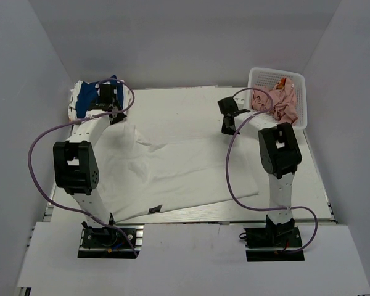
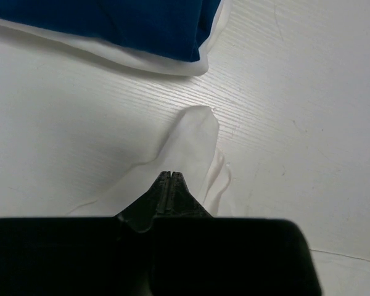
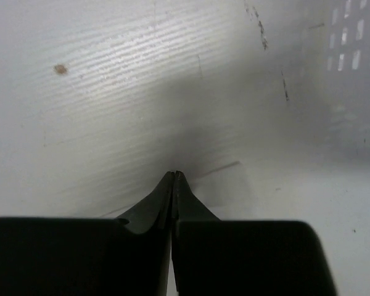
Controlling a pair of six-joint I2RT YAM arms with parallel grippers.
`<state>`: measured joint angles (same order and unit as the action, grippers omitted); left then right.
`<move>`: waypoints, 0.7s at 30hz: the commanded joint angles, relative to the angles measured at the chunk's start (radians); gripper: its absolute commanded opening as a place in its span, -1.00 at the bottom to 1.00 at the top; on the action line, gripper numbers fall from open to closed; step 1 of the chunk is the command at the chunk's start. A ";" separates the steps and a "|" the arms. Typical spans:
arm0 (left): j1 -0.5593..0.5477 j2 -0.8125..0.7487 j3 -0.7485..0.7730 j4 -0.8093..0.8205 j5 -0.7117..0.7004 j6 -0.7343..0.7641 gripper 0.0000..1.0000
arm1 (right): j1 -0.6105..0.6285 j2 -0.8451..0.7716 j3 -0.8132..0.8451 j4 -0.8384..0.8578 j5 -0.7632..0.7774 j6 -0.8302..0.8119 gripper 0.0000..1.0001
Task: Fold and stack the t-shirts
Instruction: Grap the side of the flattened tshirt furthest away from the robot with both arms
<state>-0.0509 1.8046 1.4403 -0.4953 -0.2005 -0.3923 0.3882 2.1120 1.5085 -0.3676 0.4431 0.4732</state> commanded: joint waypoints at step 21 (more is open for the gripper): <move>-0.006 0.337 0.247 -0.075 0.102 0.090 0.43 | 0.009 -0.149 -0.047 0.027 -0.003 -0.074 -1.00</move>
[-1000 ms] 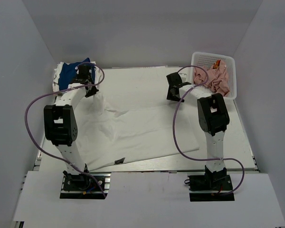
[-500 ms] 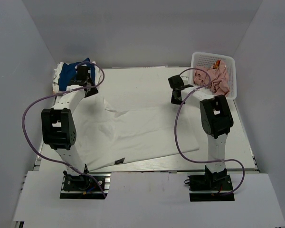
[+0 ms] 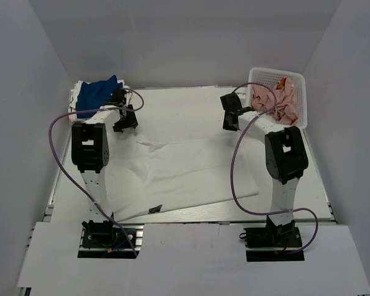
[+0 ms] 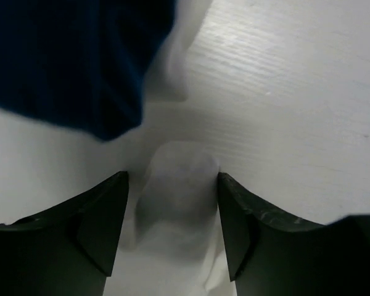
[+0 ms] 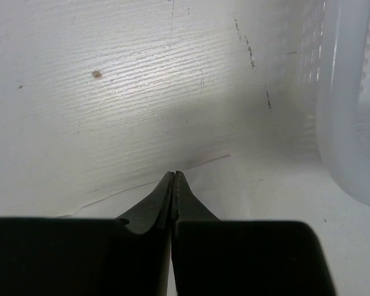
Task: Fold and stack the t-shirts
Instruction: Grap the side of the flattened tshirt furthest away from the robot with both arms
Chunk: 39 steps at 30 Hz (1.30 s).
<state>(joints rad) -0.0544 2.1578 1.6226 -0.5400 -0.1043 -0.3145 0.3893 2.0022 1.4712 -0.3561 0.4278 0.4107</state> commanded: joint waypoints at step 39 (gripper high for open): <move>-0.012 -0.565 -0.395 0.106 0.166 0.005 -1.00 | -0.001 0.087 0.000 -0.086 -0.034 0.131 -0.56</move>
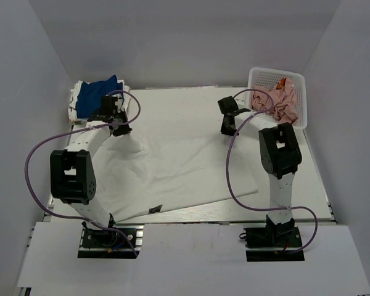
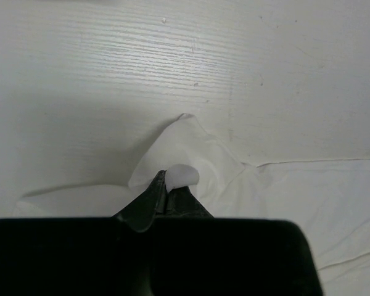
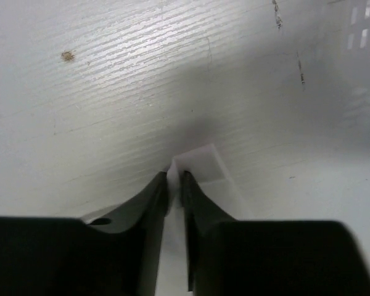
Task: Fold and stack the t-shirts
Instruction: Grap the side of the flattened tshirt furthest away from the robot with both arms, then fold the other side of the tshirt into a rectangle
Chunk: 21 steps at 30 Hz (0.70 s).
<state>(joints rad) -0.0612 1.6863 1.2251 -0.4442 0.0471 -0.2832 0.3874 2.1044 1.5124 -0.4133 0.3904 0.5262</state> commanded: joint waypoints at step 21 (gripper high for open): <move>-0.005 -0.522 -0.383 -0.004 -0.093 -0.339 -1.00 | 0.031 -0.381 -0.346 0.255 -0.027 -0.104 -1.00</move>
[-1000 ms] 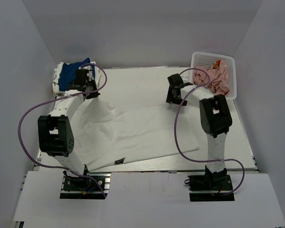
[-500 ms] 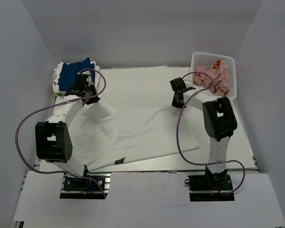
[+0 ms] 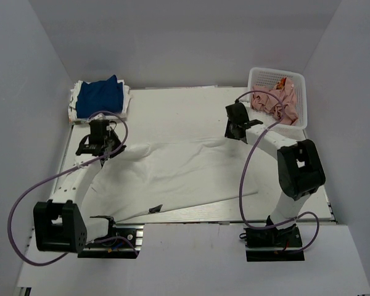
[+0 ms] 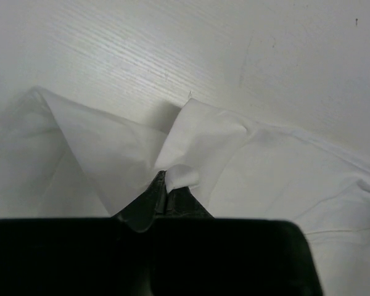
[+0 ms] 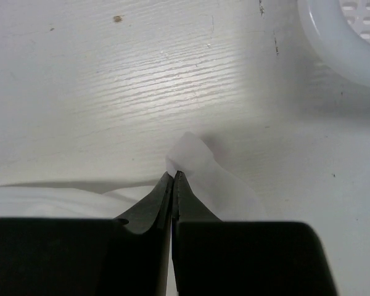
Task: Fold and stack the t-shirts
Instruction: Fold the other side of the tshirt into a rectangle
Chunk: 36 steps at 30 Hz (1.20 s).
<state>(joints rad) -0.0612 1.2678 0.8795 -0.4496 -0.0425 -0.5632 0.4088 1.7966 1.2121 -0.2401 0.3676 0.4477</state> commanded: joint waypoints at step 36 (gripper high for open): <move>-0.005 -0.582 -0.160 -0.540 0.061 -0.357 1.00 | -0.012 -0.427 -0.333 0.105 -0.212 0.014 0.81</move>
<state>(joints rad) -0.0628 0.6163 0.7223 -1.1435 -0.0463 -0.9745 0.3740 1.3754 0.8532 -0.1989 0.3332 0.5259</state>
